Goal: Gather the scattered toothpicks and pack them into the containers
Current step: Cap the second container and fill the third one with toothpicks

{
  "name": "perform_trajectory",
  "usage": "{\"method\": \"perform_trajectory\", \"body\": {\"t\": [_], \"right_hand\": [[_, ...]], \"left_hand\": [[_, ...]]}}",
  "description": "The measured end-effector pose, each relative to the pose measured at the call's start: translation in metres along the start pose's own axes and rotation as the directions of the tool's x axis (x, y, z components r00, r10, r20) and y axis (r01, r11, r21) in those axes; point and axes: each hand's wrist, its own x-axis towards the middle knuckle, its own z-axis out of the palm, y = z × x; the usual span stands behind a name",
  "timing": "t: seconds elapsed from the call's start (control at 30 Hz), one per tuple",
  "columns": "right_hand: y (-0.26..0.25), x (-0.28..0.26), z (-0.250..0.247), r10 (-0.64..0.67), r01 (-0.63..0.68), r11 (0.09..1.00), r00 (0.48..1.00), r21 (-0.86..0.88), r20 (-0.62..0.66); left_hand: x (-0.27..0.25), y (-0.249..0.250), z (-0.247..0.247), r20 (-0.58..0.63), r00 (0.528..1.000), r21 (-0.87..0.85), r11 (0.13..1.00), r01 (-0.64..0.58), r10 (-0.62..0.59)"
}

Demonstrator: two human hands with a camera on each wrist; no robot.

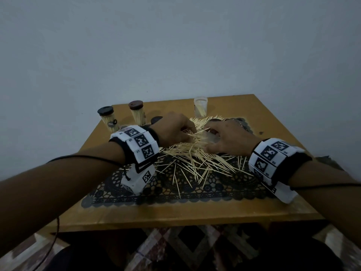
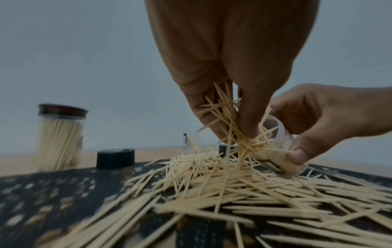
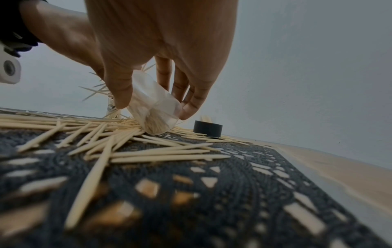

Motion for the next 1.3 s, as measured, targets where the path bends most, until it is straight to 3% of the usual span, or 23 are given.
{"method": "perform_trajectory", "body": {"t": [0.13,0.37,0.6,0.73,1.0,1.17,1.23,1.3], "right_hand": [[-0.001,-0.001,-0.001,0.037,-0.037,0.997,0.999,0.064,0.005],[-0.002,-0.001,0.0,0.079,-0.079,0.991,0.997,0.104,-0.002],[-0.002,-0.002,-0.001,0.09,-0.086,0.991,0.995,0.099,-0.031],[-0.003,-0.002,-0.002,0.088,-0.084,0.991,0.995,0.106,-0.035],[-0.005,-0.002,0.002,0.04,-0.039,0.997,0.999,0.065,-0.013],[-0.002,-0.003,-0.001,0.063,-0.059,0.993,0.997,0.098,-0.038],[-0.002,-0.003,-0.002,0.069,-0.063,0.991,0.996,0.116,-0.05],[-0.002,-0.003,-0.002,0.064,-0.057,0.99,0.997,0.132,-0.048]], "left_hand": [[0.007,0.006,-0.001,0.012,1.0,0.05,0.998,-0.025,0.024],[0.008,0.002,0.008,-0.024,0.997,-0.22,0.973,0.07,-0.078],[-0.003,-0.01,0.01,-0.133,0.979,-0.08,0.986,0.144,-0.153],[-0.007,-0.005,0.016,-0.051,0.976,-0.126,0.97,0.206,-0.214],[0.001,0.006,0.019,-0.108,0.989,-0.216,0.974,0.073,-0.098],[-0.003,0.0,0.017,-0.176,0.966,-0.415,0.904,0.101,-0.189],[-0.007,-0.003,0.016,-0.106,0.981,-0.32,0.939,0.123,-0.165],[-0.009,-0.006,0.016,0.052,0.991,-0.25,0.959,0.132,-0.123]]}}
